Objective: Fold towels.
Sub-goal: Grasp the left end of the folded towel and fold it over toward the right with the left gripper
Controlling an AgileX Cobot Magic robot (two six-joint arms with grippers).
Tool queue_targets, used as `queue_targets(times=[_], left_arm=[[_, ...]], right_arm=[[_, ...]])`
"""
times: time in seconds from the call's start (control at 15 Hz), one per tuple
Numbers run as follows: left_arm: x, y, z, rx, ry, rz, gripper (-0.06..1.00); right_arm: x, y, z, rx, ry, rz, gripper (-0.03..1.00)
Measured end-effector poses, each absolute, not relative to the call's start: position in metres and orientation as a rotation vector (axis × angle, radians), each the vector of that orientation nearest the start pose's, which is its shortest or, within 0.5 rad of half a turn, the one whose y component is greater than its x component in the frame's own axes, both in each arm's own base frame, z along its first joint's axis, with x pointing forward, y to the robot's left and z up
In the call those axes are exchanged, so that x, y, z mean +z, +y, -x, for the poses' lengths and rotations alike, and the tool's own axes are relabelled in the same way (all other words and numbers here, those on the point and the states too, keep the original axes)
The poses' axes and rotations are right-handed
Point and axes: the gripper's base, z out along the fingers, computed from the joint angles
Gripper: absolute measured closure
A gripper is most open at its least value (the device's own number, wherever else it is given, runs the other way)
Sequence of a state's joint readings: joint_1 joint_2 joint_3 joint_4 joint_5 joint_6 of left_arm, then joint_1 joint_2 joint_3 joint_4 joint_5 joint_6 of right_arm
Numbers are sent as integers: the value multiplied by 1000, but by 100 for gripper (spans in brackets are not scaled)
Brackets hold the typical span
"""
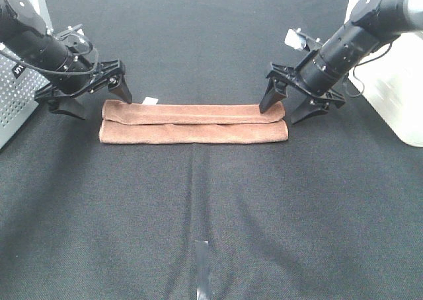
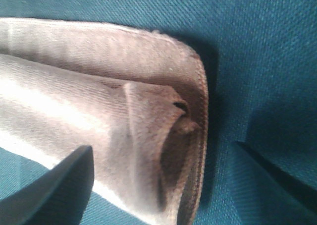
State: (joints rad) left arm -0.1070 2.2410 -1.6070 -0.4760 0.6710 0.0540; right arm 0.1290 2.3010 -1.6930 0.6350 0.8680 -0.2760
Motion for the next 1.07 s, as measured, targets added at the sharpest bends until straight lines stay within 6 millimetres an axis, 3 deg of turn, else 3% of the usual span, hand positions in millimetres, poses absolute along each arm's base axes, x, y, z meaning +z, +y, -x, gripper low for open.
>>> queue_targets(times=[0.33,0.53,0.67,0.73,0.93,1.0,1.07], left_arm=[[127,-79,-462,-509,2737,221,3],[106,-88,-461,-527,2781,229,4],[101,-99,-462,-555,2767,242,11],[99,-100,-463,-564,2764,265,20],[93,-100,-463,-574,2773,353,80],[93,-100,-463,-569,2776,346,87],[94,-99,-462,-558,2781,331,86]], right_arm=[[126,101,-460,722,2828,46,23],[126,101,-461,719,2824,44,23],[127,101,-461,722,2820,39,23],[127,101,-461,722,2820,39,23],[127,101,-461,722,2820,39,23],[127,101,-461,722,2820,39,23],[127,101,-461,723,2821,40,23]])
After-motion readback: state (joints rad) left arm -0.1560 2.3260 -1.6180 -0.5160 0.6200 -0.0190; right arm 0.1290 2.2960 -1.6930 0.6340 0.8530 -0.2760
